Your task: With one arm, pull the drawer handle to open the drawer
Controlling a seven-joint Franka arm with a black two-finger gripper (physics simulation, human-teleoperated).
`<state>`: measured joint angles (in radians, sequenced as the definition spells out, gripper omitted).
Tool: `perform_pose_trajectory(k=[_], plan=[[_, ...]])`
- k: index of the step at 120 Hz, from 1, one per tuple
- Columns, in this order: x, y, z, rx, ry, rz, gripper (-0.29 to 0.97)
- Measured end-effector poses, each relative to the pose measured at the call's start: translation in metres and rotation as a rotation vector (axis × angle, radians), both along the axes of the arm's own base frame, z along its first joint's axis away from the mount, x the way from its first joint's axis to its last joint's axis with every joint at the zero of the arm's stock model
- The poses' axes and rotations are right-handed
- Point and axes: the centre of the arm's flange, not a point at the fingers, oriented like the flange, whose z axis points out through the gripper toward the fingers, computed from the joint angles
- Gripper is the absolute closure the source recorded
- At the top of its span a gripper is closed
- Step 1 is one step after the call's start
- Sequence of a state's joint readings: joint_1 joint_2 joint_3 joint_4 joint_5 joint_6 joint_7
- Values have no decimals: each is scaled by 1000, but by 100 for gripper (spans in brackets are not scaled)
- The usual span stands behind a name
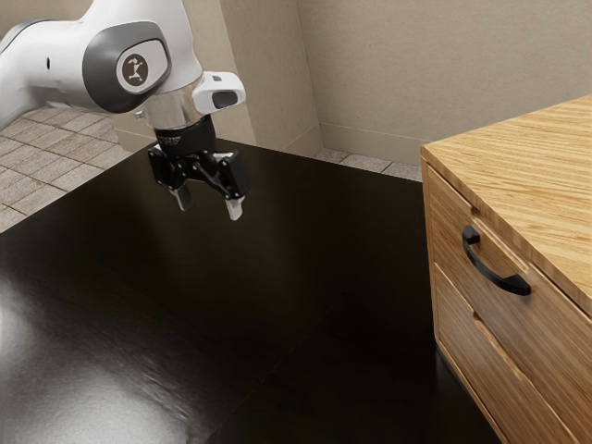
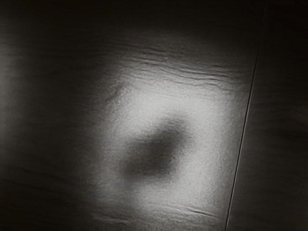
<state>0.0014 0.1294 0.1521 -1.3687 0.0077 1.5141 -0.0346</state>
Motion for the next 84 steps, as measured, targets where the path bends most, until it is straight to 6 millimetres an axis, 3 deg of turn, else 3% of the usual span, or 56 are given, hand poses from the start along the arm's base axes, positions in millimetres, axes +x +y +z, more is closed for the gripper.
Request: perform_pose_trajectory(k=[18,28,38,46,72,78,84], plan=[[0,0,-1,-12,1,4,0],[-9,15,17,-22,-24,37,0],[-43,20,84,-27,-136,72,0],[-57,14,107,-51,-177,129,0],[-41,-2,91,-98,-161,442,0],[-33,-20,86,-107,-161,474,0],[-26,-57,84,-120,-162,467,0]])
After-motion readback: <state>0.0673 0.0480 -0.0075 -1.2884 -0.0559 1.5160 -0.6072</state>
